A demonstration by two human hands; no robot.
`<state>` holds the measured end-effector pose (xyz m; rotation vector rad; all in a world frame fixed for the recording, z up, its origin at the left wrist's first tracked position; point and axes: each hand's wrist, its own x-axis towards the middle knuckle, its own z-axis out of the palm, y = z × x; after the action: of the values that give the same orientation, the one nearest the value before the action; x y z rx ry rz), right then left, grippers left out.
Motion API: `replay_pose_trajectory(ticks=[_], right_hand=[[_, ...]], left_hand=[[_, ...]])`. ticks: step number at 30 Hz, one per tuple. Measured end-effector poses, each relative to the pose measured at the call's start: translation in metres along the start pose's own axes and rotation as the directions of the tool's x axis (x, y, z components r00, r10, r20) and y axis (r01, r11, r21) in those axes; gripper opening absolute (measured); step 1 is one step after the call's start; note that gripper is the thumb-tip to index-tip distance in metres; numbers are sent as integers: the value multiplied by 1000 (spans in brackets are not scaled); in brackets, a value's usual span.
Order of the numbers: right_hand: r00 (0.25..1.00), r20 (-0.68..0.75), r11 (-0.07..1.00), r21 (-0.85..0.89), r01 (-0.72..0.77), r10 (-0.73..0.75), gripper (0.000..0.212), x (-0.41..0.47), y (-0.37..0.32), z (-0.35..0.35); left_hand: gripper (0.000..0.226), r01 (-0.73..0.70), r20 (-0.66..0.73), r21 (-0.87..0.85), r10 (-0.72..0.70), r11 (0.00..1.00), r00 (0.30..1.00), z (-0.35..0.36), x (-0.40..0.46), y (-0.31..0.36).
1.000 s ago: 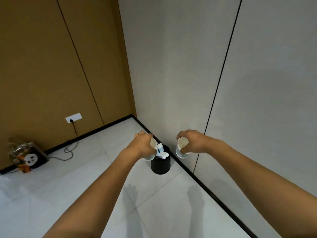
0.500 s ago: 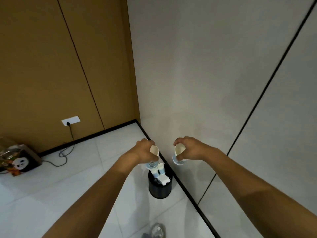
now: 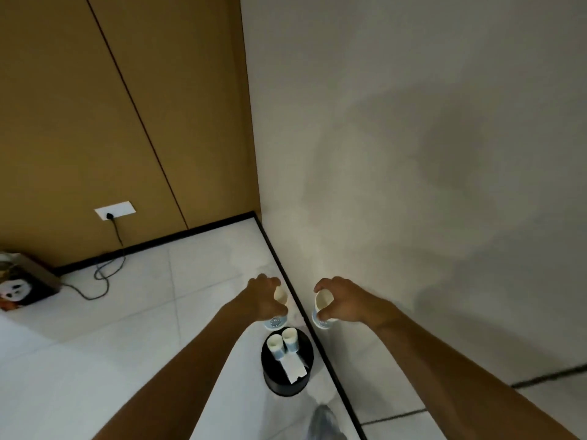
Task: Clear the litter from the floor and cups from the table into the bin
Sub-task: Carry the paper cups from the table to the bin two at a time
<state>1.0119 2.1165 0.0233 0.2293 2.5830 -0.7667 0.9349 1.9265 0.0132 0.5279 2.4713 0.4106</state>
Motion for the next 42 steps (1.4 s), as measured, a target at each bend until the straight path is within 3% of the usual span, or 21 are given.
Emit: replay_pose_trajectory(ticks=[6, 14, 26, 31, 42], right_hand=[[984, 175, 995, -78, 54, -40, 56, 77, 25, -13], [952, 303, 986, -140, 95, -48, 56, 156, 26, -7], [939, 339, 993, -118, -24, 63, 57, 261, 35, 46], [950, 305, 994, -98, -41, 69, 57, 313, 66, 102], [935, 349, 995, -95, -40, 71, 61, 432, 186, 283]], left_hand=[[61, 189, -3, -118, -191, 975, 982, 19, 49, -5], [72, 345, 3, -226, -354, 911, 935, 33, 97, -36], [72, 366, 66, -275, -362, 889, 930, 57, 182, -107], [69, 344, 24, -294, -353, 892, 935, 106, 234, -135], [70, 338, 53, -269, -336, 902, 940, 296, 355, -209]])
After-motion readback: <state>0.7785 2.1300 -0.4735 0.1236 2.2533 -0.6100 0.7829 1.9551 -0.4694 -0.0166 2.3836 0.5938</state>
